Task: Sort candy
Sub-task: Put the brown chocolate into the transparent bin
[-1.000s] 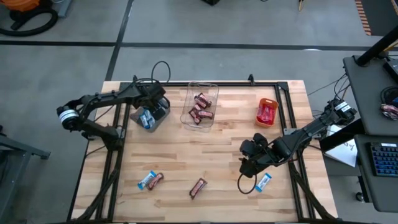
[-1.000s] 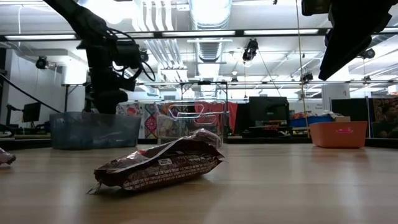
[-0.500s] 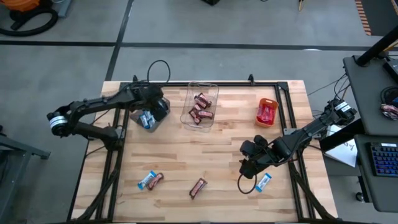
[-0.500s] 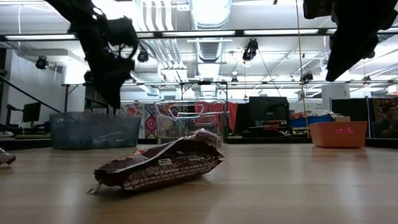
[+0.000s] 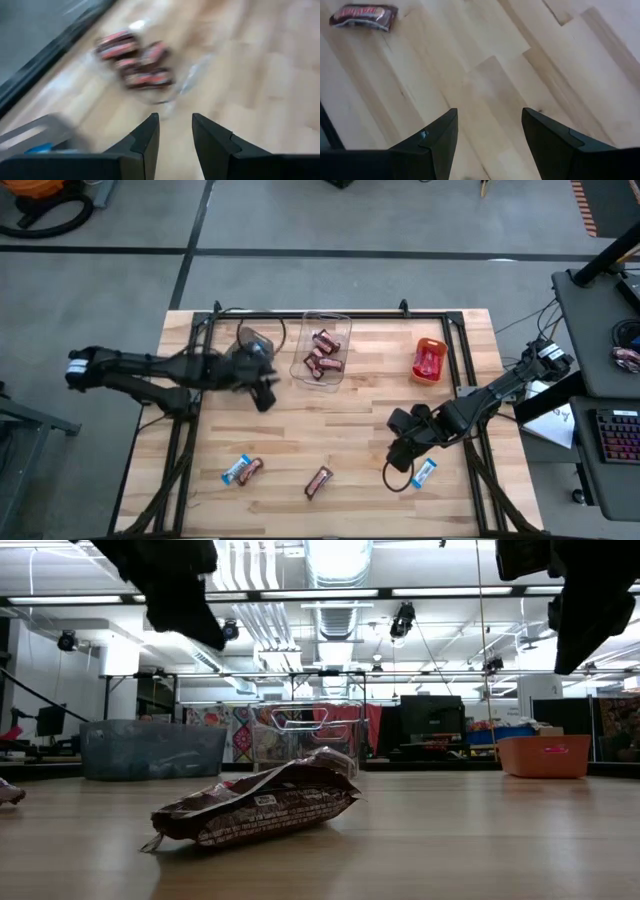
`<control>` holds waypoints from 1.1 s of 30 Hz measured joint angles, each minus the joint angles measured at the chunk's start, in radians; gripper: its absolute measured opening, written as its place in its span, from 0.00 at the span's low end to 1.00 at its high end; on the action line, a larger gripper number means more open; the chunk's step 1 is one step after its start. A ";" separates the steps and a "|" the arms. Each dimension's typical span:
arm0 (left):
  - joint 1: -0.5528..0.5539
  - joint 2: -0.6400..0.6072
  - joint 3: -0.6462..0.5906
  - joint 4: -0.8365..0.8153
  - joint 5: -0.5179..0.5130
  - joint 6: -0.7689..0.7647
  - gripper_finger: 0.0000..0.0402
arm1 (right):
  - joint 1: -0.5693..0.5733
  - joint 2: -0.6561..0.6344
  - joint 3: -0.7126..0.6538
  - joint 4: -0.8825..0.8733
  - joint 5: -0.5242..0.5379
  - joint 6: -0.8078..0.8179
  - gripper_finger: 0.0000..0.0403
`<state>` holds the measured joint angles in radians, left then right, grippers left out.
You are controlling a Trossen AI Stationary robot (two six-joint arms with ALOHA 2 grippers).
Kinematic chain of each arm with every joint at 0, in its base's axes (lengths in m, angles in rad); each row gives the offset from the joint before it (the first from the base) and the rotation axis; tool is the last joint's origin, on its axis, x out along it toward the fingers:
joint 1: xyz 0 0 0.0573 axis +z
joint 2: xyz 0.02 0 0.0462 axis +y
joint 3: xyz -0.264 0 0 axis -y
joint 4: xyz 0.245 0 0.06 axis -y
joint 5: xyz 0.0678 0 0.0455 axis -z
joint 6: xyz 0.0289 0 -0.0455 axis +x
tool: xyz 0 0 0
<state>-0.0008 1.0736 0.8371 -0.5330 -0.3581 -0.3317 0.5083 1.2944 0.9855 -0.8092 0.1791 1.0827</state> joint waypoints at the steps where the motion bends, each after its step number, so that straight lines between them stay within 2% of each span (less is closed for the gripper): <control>1: -0.039 0.004 0.000 0.021 -0.001 -0.001 0.25 | 0.000 0.004 0.000 0.004 -0.002 -0.020 0.53; 7: -0.253 0.062 0.000 0.127 -0.001 -0.003 0.25 | 0.005 0.070 0.000 0.061 -0.003 -0.298 0.53; 13: -0.360 0.119 0.000 0.158 -0.074 -0.091 0.25 | 0.004 0.178 0.000 0.249 0.009 -0.588 0.53; 21: -0.398 0.162 0.000 0.159 -0.105 -0.164 0.25 | 0.002 0.307 0.000 0.595 0.063 -0.839 0.53; 33: -0.402 0.169 0.000 0.159 -0.106 -0.194 0.25 | -0.012 0.439 0.000 0.948 0.068 -0.996 0.53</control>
<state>-0.4026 1.2427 0.8371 -0.3740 -0.4644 -0.5255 0.4966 1.7332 0.9855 0.1390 0.2469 0.0871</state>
